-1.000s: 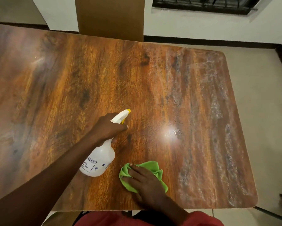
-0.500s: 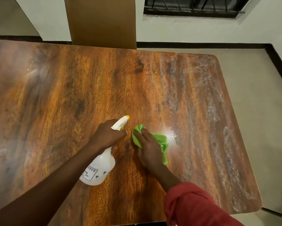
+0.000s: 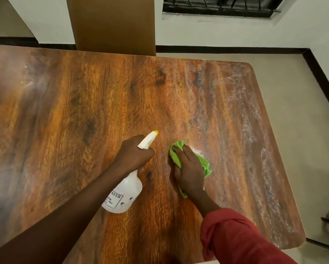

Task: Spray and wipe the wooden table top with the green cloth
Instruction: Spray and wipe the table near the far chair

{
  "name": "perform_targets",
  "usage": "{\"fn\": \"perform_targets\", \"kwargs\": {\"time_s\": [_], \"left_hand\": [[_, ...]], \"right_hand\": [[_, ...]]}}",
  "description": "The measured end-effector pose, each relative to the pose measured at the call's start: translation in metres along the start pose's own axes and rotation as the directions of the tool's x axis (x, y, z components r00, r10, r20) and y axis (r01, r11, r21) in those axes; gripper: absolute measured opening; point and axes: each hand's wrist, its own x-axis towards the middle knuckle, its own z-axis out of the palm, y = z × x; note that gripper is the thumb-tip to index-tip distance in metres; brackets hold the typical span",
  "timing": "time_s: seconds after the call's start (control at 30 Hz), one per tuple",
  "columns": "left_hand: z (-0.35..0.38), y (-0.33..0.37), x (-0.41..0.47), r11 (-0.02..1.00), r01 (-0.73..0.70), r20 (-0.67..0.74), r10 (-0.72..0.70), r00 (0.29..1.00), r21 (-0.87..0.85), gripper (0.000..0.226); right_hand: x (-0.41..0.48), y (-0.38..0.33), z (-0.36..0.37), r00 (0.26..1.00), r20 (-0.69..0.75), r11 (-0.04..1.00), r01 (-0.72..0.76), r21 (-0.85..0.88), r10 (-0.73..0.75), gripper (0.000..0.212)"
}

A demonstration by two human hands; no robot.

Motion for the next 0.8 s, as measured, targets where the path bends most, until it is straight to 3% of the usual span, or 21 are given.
{"fn": "perform_targets", "kwargs": {"time_s": [0.47, 0.53, 0.8], "left_hand": [[-0.015, 0.000, -0.001, 0.997, 0.038, -0.015, -0.039, 0.999, -0.070, 0.022], [-0.015, 0.002, 0.001, 0.994, 0.045, 0.006, -0.044, 0.999, -0.096, 0.008], [-0.006, 0.028, 0.014, 0.998, -0.002, -0.002, 0.002, 1.000, -0.065, 0.022]], "right_hand": [[-0.003, -0.017, 0.006, 0.996, 0.087, 1.000, -0.015, 0.009, 0.014, 0.056], [0.000, -0.013, 0.006, 0.996, 0.091, 1.000, -0.014, 0.000, 0.014, 0.058], [-0.003, 0.000, 0.000, 0.998, 0.040, 0.999, 0.052, 0.003, -0.052, 0.056]]}}
